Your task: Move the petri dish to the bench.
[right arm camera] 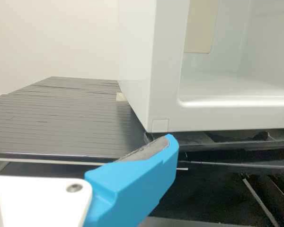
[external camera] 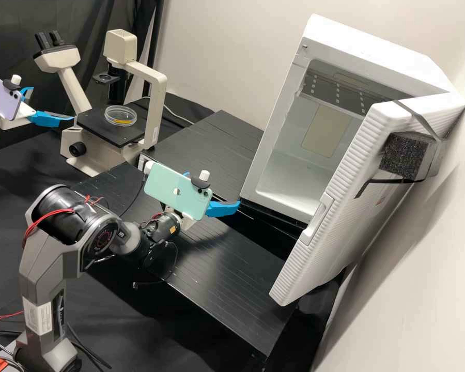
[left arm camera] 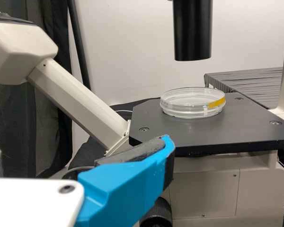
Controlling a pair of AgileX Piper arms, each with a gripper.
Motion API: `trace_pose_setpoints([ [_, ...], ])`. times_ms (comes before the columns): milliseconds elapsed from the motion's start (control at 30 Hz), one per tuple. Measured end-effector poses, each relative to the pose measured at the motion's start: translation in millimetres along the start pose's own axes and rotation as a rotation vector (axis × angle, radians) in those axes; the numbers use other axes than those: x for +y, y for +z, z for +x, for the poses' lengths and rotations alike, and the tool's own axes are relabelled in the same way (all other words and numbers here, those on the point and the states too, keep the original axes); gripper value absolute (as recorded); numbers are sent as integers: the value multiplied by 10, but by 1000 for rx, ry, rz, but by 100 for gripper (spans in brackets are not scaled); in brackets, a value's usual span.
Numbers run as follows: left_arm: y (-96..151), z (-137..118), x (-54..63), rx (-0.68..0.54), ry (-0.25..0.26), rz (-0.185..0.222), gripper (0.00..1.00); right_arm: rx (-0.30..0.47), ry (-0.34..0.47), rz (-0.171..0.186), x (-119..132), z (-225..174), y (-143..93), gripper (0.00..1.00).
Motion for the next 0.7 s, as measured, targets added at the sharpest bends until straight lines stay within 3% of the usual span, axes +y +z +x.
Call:
trace_pose_setpoints([
  [300,0,0,0,0,0,0,100,-1,-1,0,-6,-8,6,100],
  [467,0,0,0,0,0,0,100,6,3,10,-12,-209,6,100],
  [600,0,0,0,0,0,0,100,74,5,34,-62,-417,-141,100],
  [700,0,0,0,0,0,0,100,181,-16,48,-147,-544,-400,100],
])
